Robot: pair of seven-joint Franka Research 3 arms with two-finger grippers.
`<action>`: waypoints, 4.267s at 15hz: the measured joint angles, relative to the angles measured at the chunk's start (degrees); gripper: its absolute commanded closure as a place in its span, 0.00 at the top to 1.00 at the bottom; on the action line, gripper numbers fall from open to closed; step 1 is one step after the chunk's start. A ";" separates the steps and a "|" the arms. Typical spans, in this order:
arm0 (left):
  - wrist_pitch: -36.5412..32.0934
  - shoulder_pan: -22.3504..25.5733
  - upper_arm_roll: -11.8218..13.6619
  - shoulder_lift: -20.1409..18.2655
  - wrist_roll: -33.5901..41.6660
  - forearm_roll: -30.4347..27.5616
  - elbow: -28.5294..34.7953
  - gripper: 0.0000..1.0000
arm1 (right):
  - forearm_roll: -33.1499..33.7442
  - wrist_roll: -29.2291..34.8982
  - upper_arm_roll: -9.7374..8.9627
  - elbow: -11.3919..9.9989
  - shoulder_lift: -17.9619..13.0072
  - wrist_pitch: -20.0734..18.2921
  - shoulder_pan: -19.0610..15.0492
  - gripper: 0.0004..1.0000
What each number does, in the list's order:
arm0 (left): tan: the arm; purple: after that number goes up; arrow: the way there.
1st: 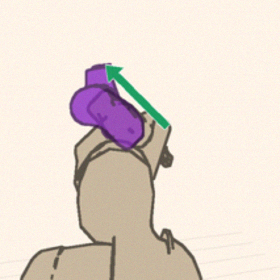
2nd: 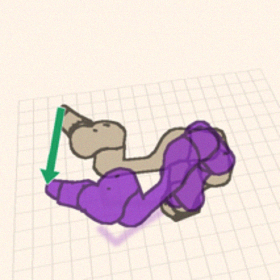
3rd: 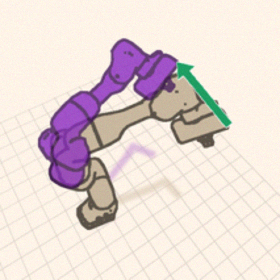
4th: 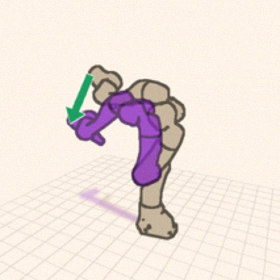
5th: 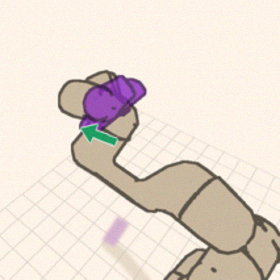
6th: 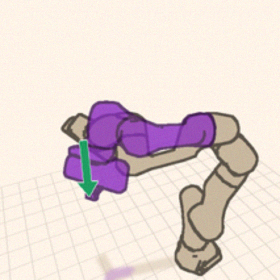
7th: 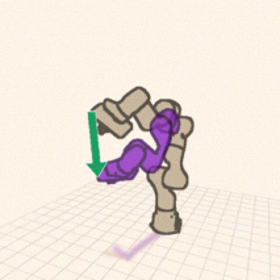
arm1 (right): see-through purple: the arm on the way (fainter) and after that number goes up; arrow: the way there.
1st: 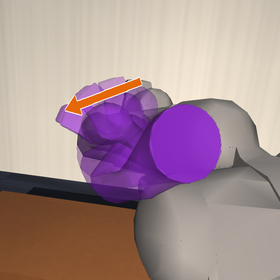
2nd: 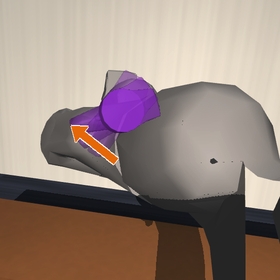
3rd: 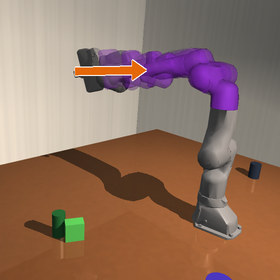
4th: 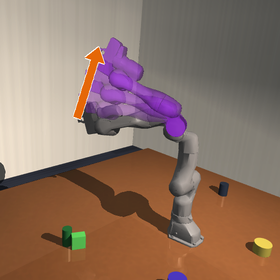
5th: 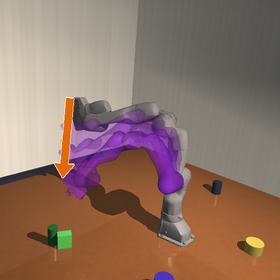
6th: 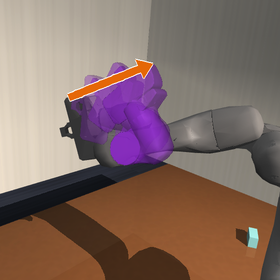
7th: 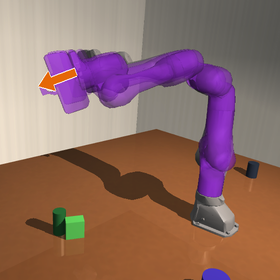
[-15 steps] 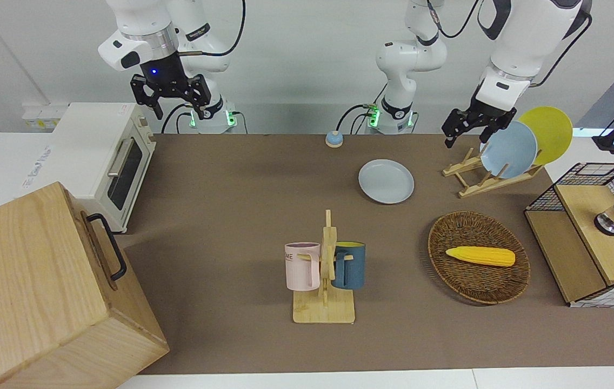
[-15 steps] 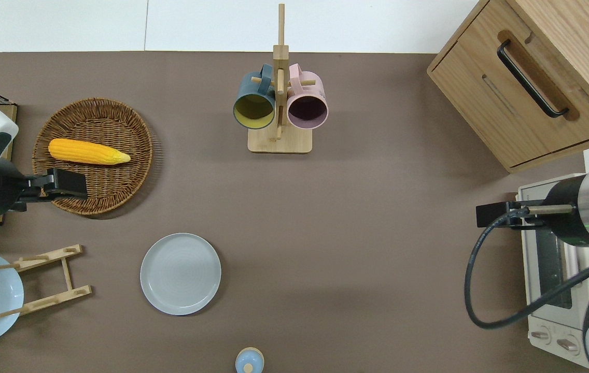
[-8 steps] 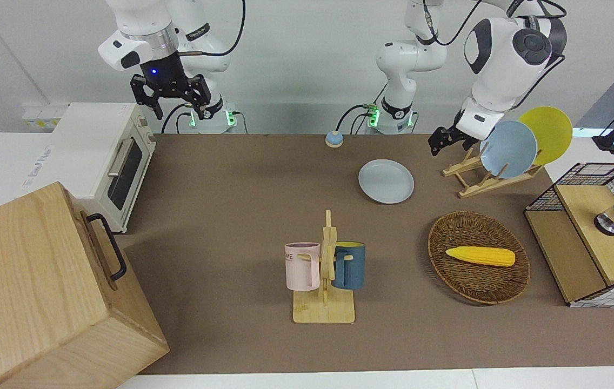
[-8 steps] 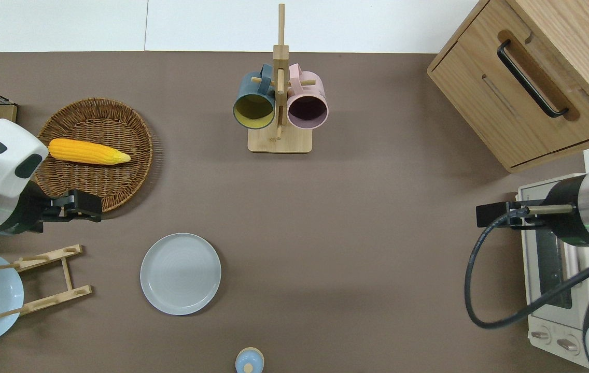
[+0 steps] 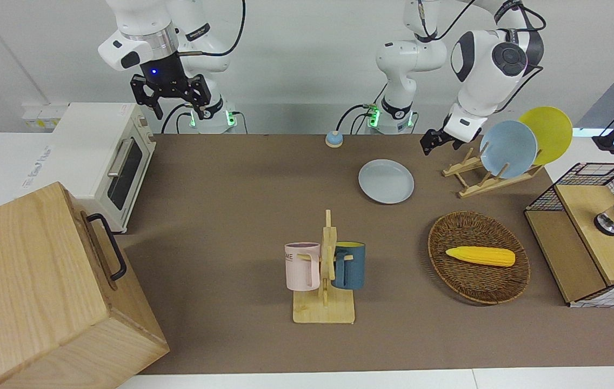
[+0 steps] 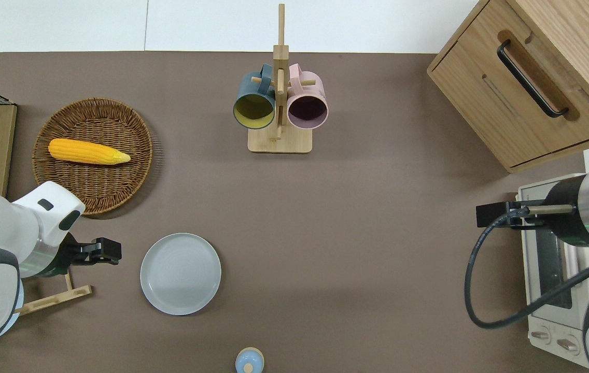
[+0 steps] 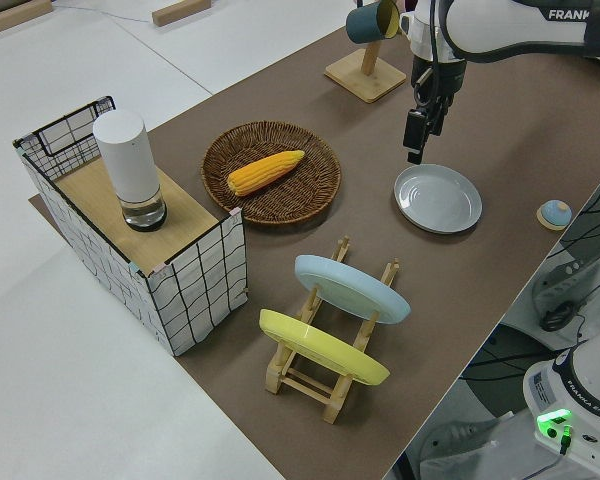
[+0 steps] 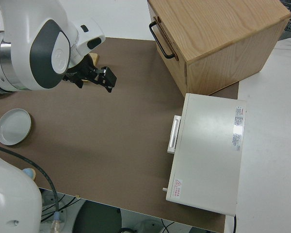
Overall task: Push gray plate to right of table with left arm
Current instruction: 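Move the left gripper down toward the edge of the gray plate, then lower the left gripper against the plate rim nearest the robot, then push the gray plate with the left gripper away from the basket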
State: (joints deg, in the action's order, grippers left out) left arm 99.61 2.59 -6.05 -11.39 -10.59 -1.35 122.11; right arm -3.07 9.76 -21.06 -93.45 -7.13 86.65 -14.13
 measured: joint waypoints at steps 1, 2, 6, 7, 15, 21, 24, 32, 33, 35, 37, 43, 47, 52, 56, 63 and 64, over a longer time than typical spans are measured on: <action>0.89 0.10 0.01 -0.67 0.49 0.00 1.71 0.96 | 0.00 0.00 0.00 0.00 0.00 0.00 0.00 1.00; 1.97 0.18 0.02 -1.06 0.69 0.00 2.94 0.96 | 0.00 0.00 0.00 0.00 0.00 0.00 0.00 1.00; 8.47 0.22 0.00 -2.68 0.98 0.00 8.83 0.97 | 0.00 0.00 0.00 0.00 0.00 0.00 0.00 1.00; 10.64 0.22 0.03 -3.07 0.98 0.00 10.41 0.97 | 0.00 0.00 0.00 0.00 0.00 0.00 0.00 1.00; 17.56 0.15 1.71 -4.02 0.51 -1.66 16.90 0.98 | 0.00 0.00 0.00 0.00 0.00 0.00 0.00 1.00; 21.89 -0.15 1.61 -4.05 0.45 -3.30 20.07 0.98 | 0.00 0.00 0.00 0.00 0.00 0.00 0.00 1.00; 23.91 -0.54 1.61 -3.89 0.45 -4.48 21.87 0.97 | 0.00 0.00 0.00 0.00 0.00 0.00 0.00 1.00; 30.72 -0.84 1.59 0.44 0.64 -4.91 24.70 0.94 | 0.00 0.00 0.00 0.00 0.00 0.00 0.00 1.00; 31.56 -0.84 1.60 1.15 0.69 -4.91 24.71 0.91 | 0.00 0.00 0.00 0.00 0.00 0.00 0.00 1.00; 32.47 -0.84 1.60 2.24 0.80 -4.91 24.71 0.82 | 0.00 0.00 0.00 0.00 0.00 0.00 0.00 1.00; 32.56 -0.85 1.59 2.63 0.89 -4.91 24.71 0.74 | 0.00 0.00 0.00 0.00 0.00 0.00 0.00 1.00; 32.57 -2.45 1.55 2.65 1.09 -4.92 24.85 0.69 | 0.00 0.00 0.00 0.00 0.00 0.00 0.00 1.00; 32.57 -2.92 1.56 2.70 1.09 -5.44 25.49 0.66 | 0.00 0.00 0.00 0.00 0.00 0.00 0.00 1.00; 32.57 -4.58 1.55 2.78 1.06 -7.77 26.21 0.12 | 0.00 0.00 0.00 0.00 0.00 0.00 0.00 1.00; 32.59 -4.58 1.64 2.78 0.70 -8.04 26.32 0.00 | 0.00 0.00 0.00 0.00 0.00 0.00 0.00 1.00; 32.58 -4.61 1.66 2.29 0.51 -8.85 26.30 0.00 | 0.00 0.00 0.00 0.00 0.00 0.00 0.00 1.00; 32.58 -4.61 1.66 2.29 0.46 -8.85 26.29 0.00 | 0.00 0.00 0.00 0.00 0.00 0.00 0.00 1.00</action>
State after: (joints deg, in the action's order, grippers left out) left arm 132.19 -2.02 -4.39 -9.10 -10.13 -10.20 148.41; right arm -3.07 9.76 -21.06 -93.45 -7.13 86.65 -14.13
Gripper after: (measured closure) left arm 0.960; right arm 0.004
